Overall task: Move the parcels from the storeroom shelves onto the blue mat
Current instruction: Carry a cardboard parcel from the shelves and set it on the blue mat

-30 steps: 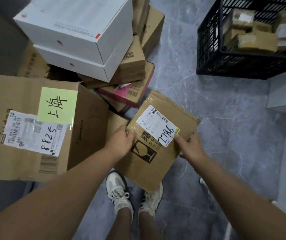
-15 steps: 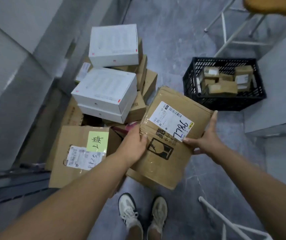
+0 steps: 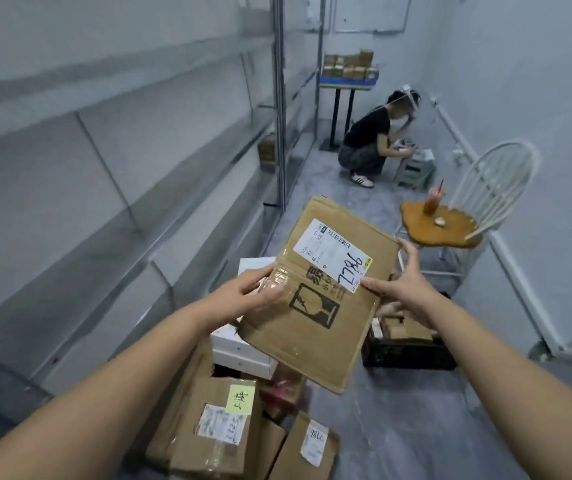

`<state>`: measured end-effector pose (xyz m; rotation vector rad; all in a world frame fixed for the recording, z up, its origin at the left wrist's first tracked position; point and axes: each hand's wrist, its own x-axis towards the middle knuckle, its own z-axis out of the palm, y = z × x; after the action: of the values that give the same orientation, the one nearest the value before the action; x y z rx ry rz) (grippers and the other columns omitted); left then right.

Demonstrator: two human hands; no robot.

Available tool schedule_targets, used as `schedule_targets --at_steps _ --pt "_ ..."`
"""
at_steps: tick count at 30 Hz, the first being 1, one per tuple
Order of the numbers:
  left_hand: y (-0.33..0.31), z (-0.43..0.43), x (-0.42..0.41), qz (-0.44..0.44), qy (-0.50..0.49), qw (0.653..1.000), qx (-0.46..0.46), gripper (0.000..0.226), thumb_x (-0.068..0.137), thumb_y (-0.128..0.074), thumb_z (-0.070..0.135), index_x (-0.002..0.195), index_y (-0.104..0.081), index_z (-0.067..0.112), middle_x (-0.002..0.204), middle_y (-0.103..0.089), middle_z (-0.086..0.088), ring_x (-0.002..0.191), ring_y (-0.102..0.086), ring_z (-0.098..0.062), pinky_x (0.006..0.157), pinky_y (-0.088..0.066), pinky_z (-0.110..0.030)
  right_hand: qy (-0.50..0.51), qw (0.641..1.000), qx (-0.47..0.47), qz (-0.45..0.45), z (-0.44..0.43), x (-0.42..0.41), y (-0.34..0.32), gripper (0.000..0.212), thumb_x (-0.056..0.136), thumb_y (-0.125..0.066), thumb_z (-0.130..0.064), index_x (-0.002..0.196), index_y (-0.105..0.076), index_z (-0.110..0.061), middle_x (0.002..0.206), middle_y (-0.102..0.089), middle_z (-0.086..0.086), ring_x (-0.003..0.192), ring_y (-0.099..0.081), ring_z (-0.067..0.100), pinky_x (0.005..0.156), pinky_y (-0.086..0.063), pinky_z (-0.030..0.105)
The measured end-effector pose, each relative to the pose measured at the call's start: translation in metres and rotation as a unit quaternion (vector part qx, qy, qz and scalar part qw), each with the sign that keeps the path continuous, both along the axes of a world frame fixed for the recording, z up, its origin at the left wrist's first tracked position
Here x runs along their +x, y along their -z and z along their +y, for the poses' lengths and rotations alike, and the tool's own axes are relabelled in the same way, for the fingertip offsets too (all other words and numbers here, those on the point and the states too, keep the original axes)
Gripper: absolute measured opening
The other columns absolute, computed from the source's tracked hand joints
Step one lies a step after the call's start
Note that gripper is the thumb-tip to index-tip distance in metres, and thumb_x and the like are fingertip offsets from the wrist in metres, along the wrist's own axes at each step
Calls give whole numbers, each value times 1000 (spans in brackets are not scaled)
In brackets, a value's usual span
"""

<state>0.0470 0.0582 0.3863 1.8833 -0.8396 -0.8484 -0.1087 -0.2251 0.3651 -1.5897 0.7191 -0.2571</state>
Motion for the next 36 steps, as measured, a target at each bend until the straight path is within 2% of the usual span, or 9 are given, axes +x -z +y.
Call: schedule_targets --at_steps 2,5,9,12,17,21,25,31,36 --pt "-22 10 8 5 65 997 31 87 66 -79 59 133 -24 70 150 -29 25 139 -31 -4 111 -36 -39 -3 1000 2 -12 2 3 -22 110 55 -90 -13 125 -23 -65 130 -46 10 72 -73 34 51 -57 47" --pt "-51 14 13 -27 137 989 52 123 60 -92 34 142 -5 63 154 -26 16 139 -33 -14 106 -39 -58 -3 1000 6 -28 5 8 -48 103 58 -89 -12 120 -27 -66 124 -51 14 72 -71 41 52 -57 50" --pt "-73 17 9 -175 149 967 110 146 53 -94 28 140 19 57 153 -23 15 139 -27 -13 113 -32 -39 -4 1000 6 -21 8 12 -76 100 69 -84 -8 128 -24 -63 127 -51 18 76 -71 44 57 -57 54" --pt "-74 24 2 -230 120 958 125 148 59 -91 21 137 30 54 152 -29 3 136 -33 -20 113 -33 -43 -7 1000 14 -16 11 20 -100 91 76 -79 -12 130 -25 -62 120 -52 15 76 -70 46 59 -56 57" --pt "-86 41 4 -265 89 955 102 148 61 -90 20 134 34 56 144 -35 3 127 -42 -19 105 -43 -41 -8 1000 -7 -15 24 37 -133 60 89 -65 -29 120 -26 -63 112 -54 17 69 -69 49 55 -57 57" --pt "-103 65 15 -290 65 952 75 144 61 -88 21 135 29 59 138 -37 4 119 -47 -16 97 -48 -38 -18 999 2 -39 42 57 -155 43 90 -55 -52 119 -24 -58 125 -45 11 69 -68 51 54 -57 53" --pt "-114 85 28 -300 50 952 35 130 63 -86 23 145 11 55 144 -36 14 129 -41 -10 105 -44 -36 -16 999 -21 -42 52 80 -166 35 89 -46 -61 115 -26 -48 127 -39 4 74 -69 48 52 -57 50" --pt "-117 110 48 -227 60 972 -15 119 62 -90 28 147 -12 53 145 -30 37 134 -27 16 104 -26 -2 33 987 -140 -69 54 114 -175 40 91 -41 -60 107 -32 -25 110 -50 9 102 -57 30 79 -55 58" --pt "-119 138 71 -153 -18 980 -129 96 63 -87 4 145 -41 25 144 -49 14 133 -43 -2 107 -37 -17 -22 988 -96 -116 58 124 -180 48 79 -72 -46 114 -40 -35 112 -47 1 94 -58 24 49 -57 37"
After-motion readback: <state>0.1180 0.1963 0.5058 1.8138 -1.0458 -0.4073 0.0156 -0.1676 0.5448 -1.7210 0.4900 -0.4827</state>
